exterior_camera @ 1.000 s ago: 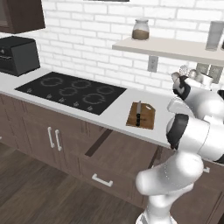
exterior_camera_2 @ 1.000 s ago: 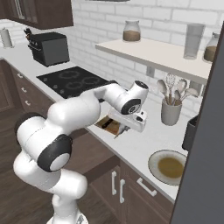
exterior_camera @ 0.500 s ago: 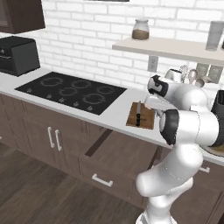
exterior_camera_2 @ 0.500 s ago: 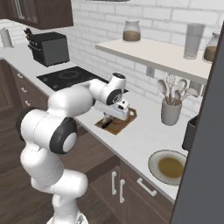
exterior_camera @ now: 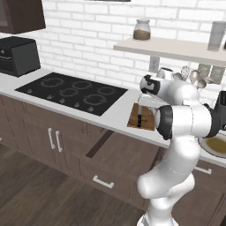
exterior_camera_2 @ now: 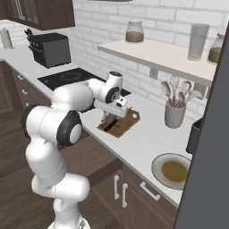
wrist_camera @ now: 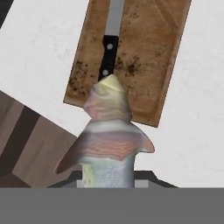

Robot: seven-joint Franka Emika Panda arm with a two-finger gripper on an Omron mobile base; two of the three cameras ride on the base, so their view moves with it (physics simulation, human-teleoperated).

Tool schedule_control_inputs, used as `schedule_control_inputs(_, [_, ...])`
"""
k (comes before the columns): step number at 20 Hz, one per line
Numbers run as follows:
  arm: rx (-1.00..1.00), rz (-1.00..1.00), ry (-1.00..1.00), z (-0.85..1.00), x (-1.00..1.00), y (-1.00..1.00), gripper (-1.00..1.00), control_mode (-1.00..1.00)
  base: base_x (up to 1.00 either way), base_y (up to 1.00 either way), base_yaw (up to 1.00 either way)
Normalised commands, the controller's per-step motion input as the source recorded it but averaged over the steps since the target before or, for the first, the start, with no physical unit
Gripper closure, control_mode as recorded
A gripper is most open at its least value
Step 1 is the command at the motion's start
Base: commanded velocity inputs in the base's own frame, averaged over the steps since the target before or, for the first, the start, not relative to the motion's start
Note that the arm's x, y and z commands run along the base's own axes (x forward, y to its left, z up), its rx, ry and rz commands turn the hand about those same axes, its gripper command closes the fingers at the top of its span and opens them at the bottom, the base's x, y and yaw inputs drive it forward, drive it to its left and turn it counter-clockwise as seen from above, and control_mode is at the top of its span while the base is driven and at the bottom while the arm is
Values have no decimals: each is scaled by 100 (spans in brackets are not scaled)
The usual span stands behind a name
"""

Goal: Pick up the knife from the drawer and place it on the cutting board. Then place the meat from the plate to the cutting board.

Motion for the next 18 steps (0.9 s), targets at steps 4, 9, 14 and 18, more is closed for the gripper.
schedule_control_inputs(4, [-8,1,0,-21,41,-7,100,-100,0,0,0])
schedule_control_inputs(9, [0,0,0,-27,52,-13,100,-100,0,0,0])
schedule_control_inputs(14, [2,1,0,-13,29,-25,100,-100,0,0,0])
schedule_control_inputs(18, [0,0,0,-28,27,-22,100,-100,0,0,0])
